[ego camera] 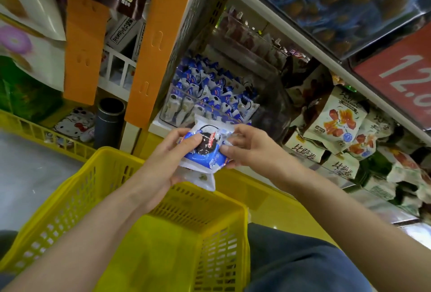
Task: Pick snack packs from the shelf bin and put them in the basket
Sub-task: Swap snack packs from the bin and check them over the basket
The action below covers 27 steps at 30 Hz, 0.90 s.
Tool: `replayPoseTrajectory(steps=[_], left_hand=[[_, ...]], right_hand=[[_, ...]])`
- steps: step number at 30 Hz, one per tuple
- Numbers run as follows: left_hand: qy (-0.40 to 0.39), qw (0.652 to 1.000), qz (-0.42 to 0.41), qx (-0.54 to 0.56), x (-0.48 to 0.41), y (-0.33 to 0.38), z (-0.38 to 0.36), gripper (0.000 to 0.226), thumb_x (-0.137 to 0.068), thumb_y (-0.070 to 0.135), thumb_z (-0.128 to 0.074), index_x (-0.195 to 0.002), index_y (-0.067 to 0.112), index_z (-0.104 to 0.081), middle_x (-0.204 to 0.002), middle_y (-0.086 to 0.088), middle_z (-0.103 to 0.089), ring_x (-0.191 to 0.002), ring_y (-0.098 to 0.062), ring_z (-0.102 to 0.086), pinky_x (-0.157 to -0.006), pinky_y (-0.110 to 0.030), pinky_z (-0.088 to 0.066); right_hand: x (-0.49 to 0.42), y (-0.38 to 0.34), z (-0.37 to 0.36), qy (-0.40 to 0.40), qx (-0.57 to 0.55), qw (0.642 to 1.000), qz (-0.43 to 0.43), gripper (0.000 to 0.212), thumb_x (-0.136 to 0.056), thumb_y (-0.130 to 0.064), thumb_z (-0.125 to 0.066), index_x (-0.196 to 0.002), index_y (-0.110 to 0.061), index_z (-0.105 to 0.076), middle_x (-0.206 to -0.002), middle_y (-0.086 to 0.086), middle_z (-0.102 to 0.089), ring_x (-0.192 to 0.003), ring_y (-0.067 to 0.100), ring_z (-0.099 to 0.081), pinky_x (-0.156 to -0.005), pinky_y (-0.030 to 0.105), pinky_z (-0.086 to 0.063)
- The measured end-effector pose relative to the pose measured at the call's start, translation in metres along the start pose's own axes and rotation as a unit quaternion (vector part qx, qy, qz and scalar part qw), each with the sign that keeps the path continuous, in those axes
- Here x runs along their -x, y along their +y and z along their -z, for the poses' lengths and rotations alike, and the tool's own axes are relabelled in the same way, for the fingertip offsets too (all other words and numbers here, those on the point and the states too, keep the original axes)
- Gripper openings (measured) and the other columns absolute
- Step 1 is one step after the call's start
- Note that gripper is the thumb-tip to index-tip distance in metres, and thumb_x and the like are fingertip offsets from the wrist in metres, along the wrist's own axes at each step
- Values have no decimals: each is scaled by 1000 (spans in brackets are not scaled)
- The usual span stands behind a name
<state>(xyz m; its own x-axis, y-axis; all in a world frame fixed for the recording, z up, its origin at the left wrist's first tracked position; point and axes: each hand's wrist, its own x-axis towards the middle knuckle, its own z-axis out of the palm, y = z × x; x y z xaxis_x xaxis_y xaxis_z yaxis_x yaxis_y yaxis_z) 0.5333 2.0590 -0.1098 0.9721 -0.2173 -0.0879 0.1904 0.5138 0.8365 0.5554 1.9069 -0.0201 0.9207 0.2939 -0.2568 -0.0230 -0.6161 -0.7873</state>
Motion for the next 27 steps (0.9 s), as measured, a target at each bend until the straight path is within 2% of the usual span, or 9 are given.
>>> replayPoseTrajectory(steps=[3, 5, 8, 12, 16, 19, 22, 25, 27], left_hand=[[-25, 999, 29, -12, 3, -2, -3, 50, -69, 39, -62, -116, 23, -56, -101, 1, -72, -83, -9, -69, -65, -23, -56], [-29, 999, 33, -31, 2, -2, -4, 53, -69, 40, -62, -119, 22, -56, -102, 2, -72, -88, -9, -69, -74, -26, -57], [-16, 997, 36, -61, 0, -4, -3, 63, -65, 42, -66, -123, 22, -51, -109, 1, -69, -95, -13, -68, -90, -40, -52], [1, 995, 23, -99, -1, -11, -2, 53, -69, 35, -72, -117, 28, -52, -106, 8, -68, -90, -3, -67, -74, -19, -51], [68, 993, -11, -93, -8, -13, 4, 25, -80, 26, -67, -101, 33, -55, -100, 8, -69, -83, 0, -67, -70, -19, -49], [93, 991, -42, -92, -11, -13, 7, 24, -83, 20, -66, -102, 31, -56, -96, 6, -70, -79, 1, -67, -60, -14, -52], [94, 986, -63, -121, -10, -13, 6, 25, -82, 14, -67, -94, 32, -54, -91, 8, -68, -77, 2, -67, -56, -10, -50], [85, 978, -90, -168, -10, -13, 2, 32, -79, 6, -69, -89, 31, -53, -88, 10, -65, -72, 5, -64, -57, -7, -48], [75, 974, -98, -190, -9, -12, -1, 34, -78, 5, -70, -90, 32, -52, -88, 9, -65, -70, 10, -63, -55, -6, -47]], right_hand=[[0, 3, -4, -1, -85, 996, -21, 15, -98, -24, -40, -93, -22, -54, -90, -4, -64, -70, 7, -68, -64, 18, -56], [0, 4, -4, -1, -102, 994, -26, 20, -97, -36, -37, -91, -28, -55, -86, -12, -64, -69, 4, -68, -60, 14, -53], [-2, 9, -6, 11, 3, 1000, 15, 17, -91, -37, -50, -87, -23, -58, -81, -13, -68, -80, 4, -67, -69, 21, -56], [-7, 14, -5, 99, 11, 994, 51, 9, -86, -28, -62, -84, -19, -59, -79, -5, -70, -77, 3, -65, -72, 23, -54], [-6, 19, -3, 149, -73, 986, 16, 28, -84, -25, -64, -107, -16, -52, -91, 6, -69, -70, -1, -64, -60, 12, -50], [0, 23, -1, 87, -93, 992, -22, 39, -83, -16, -65, -117, -10, -46, -101, 10, -68, -79, 8, -68, -67, 18, -55], [9, 25, 5, 8, -11, 999, -44, 47, -82, -15, -66, -123, -17, -44, -97, 0, -68, -80, 3, -67, -67, 16, -54], [15, 29, 10, -38, 98, 992, -63, 53, -80, -29, -67, -127, -31, -42, -109, -5, -61, -97, 8, -63, -81, 23, -54], [18, 30, 7, -57, 105, 990, -78, 52, -76, -41, -63, -124, -34, -44, -119, -5, -55, -104, 8, -60, -86, 26, -53]])
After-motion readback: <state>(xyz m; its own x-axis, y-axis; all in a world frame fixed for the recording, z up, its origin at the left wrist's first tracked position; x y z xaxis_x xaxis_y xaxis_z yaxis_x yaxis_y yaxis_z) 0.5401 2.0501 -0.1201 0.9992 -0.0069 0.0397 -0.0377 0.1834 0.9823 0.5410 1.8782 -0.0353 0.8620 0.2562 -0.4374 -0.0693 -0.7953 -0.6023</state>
